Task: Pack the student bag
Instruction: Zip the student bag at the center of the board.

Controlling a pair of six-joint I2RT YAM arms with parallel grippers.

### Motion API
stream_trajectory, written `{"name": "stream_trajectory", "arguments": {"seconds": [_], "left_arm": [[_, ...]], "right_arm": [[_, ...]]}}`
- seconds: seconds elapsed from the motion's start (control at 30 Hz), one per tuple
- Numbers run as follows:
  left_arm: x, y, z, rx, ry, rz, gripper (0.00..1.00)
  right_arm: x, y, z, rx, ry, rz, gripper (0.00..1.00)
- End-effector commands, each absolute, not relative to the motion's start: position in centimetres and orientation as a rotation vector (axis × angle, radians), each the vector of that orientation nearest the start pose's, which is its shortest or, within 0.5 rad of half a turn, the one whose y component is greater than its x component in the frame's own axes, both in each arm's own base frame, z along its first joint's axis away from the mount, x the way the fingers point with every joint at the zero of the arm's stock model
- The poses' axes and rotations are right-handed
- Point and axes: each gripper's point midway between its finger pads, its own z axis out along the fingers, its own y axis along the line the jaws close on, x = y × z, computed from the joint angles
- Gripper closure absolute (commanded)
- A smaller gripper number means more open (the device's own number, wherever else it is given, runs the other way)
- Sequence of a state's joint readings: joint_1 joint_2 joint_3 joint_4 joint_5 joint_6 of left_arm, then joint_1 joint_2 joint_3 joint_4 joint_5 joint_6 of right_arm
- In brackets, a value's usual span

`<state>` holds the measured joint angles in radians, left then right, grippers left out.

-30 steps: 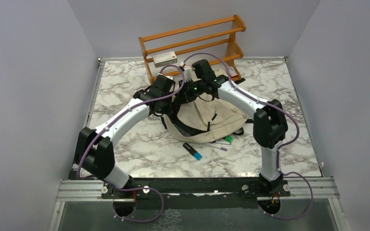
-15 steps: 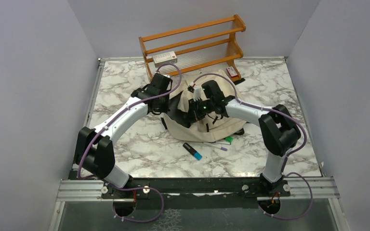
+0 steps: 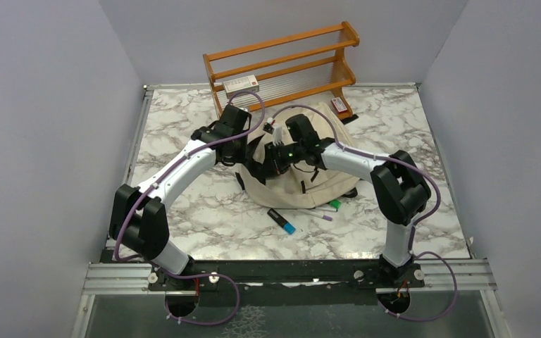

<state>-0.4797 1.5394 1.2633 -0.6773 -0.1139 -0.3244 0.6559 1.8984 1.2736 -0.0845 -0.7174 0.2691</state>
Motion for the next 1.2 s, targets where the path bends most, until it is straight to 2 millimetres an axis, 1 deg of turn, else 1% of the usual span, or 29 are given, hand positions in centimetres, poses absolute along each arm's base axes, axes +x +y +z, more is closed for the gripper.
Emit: {"name": "stream_trajectory", "arguments": {"seconds": [0.0, 0.07, 0.17, 0.27, 0.33, 0.43, 0.53, 0.6, 0.77, 0.83, 0.9, 1.0, 1.1, 1.17], "left_arm": [[34.1, -16.6, 14.9, 0.15, 2.502, -0.177, 0.7], [34.0, -16.5, 14.9, 0.149, 2.502, -0.174, 0.69], [33.9, -16.3, 14.6, 0.142, 2.505, -0.162, 0.69], [33.8, -16.3, 14.6, 0.135, 2.504, -0.166, 0.69], [33.8, -16.2, 14.6, 0.137, 2.501, -0.168, 0.69], [33.9, -16.3, 14.8, 0.143, 2.495, -0.174, 0.69], [34.2, -16.6, 15.5, 0.147, 2.467, -0.196, 0.68], [34.4, -16.8, 15.8, 0.15, 2.449, -0.208, 0.64], [34.8, -17.7, 16.6, 0.165, 2.413, -0.264, 0.55], [35.0, -18.2, 17.2, 0.177, 2.388, -0.299, 0.52], [35.1, -18.7, 18.4, 0.182, 2.352, -0.343, 0.49], [35.5, -19.6, 20.7, 0.193, 2.266, -0.415, 0.43], [35.6, -21.1, 23.1, 0.23, 2.178, -0.504, 0.39], [35.3, -22.8, 24.0, 0.273, 2.141, -0.554, 0.38]], "right_arm": [[29.3, 40.4, 13.5, -0.859, 2.177, 1.388, 0.76], [29.8, 40.8, 14.3, -0.847, 2.172, 1.396, 0.66], [30.7, 40.5, 14.8, -0.834, 2.175, 1.325, 0.59], [31.5, 39.4, 15.5, -0.792, 2.167, 1.196, 0.55], [32.1, 38.2, 16.0, -0.753, 2.156, 1.102, 0.54], [33.3, 35.7, 16.9, -0.664, 2.153, 0.917, 0.53], [34.6, 32.5, 17.4, -0.557, 2.166, 0.711, 0.5], [35.3, 30.5, 17.7, -0.494, 2.162, 0.608, 0.48], [36.3, 25.7, 16.9, -0.374, 2.232, 0.444, 0.45], [36.2, 24.1, 16.2, -0.324, 2.271, 0.383, 0.45], [35.9, 22.6, 15.7, -0.258, 2.305, 0.345, 0.45], [35.2, 20.7, 14.9, -0.126, 2.351, 0.336, 0.43], [34.1, 19.7, 14.0, -0.005, 2.387, 0.356, 0.41], [33.3, 19.4, 13.4, 0.097, 2.412, 0.375, 0.4]]}}
